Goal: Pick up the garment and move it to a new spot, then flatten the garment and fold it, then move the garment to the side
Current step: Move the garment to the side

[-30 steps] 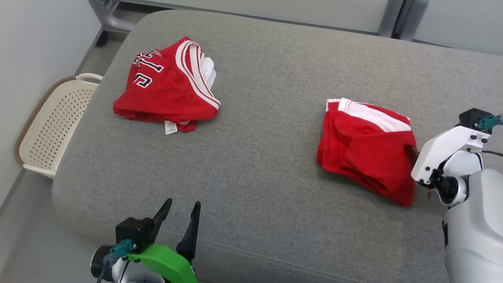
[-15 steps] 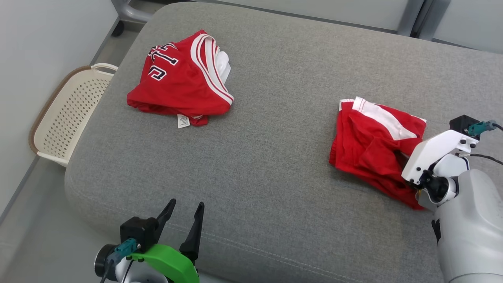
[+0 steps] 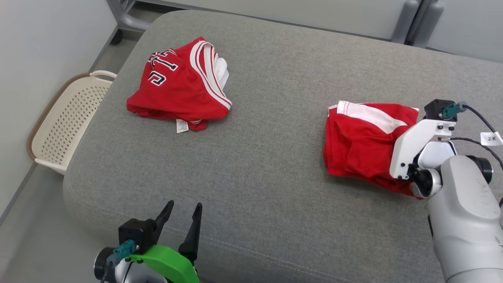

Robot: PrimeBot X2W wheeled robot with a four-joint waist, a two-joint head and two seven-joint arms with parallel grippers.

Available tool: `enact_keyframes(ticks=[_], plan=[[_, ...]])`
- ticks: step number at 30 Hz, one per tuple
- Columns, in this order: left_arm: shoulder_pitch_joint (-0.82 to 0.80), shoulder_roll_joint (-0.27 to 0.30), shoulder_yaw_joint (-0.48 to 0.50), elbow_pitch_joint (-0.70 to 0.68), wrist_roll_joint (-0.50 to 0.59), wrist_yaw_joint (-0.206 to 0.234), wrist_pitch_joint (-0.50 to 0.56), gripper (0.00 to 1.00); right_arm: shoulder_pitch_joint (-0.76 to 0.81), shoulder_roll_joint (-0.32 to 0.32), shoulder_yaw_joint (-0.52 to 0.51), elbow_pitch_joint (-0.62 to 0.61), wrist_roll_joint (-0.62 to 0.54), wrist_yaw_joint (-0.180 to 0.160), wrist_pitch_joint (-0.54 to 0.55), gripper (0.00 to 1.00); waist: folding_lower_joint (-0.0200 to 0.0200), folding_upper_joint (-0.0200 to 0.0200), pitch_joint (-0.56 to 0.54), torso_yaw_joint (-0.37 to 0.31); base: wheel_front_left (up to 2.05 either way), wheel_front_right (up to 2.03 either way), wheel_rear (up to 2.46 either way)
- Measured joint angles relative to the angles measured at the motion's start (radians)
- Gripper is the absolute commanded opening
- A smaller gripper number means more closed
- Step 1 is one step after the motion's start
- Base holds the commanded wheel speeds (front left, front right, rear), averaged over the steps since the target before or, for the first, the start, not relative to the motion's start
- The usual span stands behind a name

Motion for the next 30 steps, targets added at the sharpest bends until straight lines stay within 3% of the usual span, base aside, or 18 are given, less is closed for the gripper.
enact_keyframes(ticks=[14, 22, 30], plan=[[0.036, 0.007, -0.002, 0.004, -0.014, 0.005, -0.013, 1.00, 0.094, -0.223, 0.263, -0.108, 0.078, 0.000, 0.032, 0.00, 0.0000, 0.0000, -0.072, -0.098, 0.00, 0.00, 0.00], [0.030, 0.015, -0.005, -0.014, -0.013, 0.009, -0.012, 1.00, 0.040, -0.346, 0.429, -0.085, 0.169, 0.000, -0.070, 0.00, 0.0000, 0.0000, -0.056, -0.177, 0.00, 0.00, 0.00], [-0.008, 0.011, -0.008, -0.014, -0.007, 0.003, -0.014, 1.00, -0.065, -0.393, 0.518, 0.002, 0.225, 0.000, -0.171, 0.00, 0.0000, 0.0000, 0.004, -0.233, 0.00, 0.00, 0.00]])
